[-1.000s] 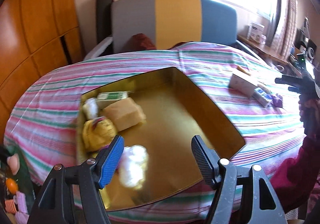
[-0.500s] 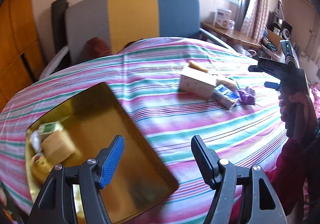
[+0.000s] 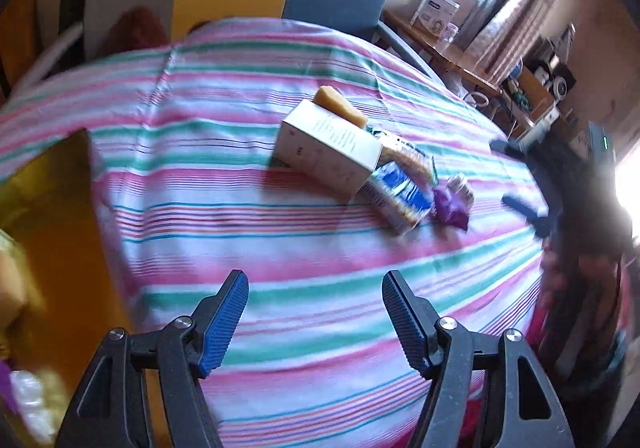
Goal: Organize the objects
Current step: 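Move both tools back over the remaining items on the table, then grasp the white cardboard box with the left tool and lift it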
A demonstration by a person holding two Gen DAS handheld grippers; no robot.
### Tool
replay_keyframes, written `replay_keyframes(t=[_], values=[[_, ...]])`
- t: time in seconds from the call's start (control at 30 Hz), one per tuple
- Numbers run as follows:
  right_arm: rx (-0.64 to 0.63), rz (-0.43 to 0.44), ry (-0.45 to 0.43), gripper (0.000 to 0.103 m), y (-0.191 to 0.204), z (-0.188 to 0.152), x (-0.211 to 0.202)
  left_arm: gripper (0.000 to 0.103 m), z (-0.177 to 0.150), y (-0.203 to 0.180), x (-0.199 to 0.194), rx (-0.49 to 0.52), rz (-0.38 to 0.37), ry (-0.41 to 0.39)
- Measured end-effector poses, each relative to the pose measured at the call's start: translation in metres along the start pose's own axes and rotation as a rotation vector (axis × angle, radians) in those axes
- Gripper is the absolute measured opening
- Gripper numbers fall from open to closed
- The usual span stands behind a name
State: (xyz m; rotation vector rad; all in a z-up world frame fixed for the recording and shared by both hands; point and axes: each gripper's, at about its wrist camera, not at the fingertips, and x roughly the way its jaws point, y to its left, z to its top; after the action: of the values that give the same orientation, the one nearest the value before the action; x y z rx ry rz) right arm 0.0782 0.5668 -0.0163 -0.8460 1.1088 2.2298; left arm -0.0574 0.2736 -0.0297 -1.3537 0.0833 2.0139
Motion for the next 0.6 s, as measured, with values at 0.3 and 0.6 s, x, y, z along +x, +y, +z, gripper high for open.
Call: replay_keyframes(t=[0.3,0.6], values=[[0.007,0.045,0.049,0.095,0.002,-0.003,0.005,0.082,0.058,0.0,0.065,-0.223,-0.051,0.077],[0.003,0.095,0.09,0.095,0.004,-0.005,0.012,0.084,0.111,-0.015,0.117,-0.278,0.045,0.091]])
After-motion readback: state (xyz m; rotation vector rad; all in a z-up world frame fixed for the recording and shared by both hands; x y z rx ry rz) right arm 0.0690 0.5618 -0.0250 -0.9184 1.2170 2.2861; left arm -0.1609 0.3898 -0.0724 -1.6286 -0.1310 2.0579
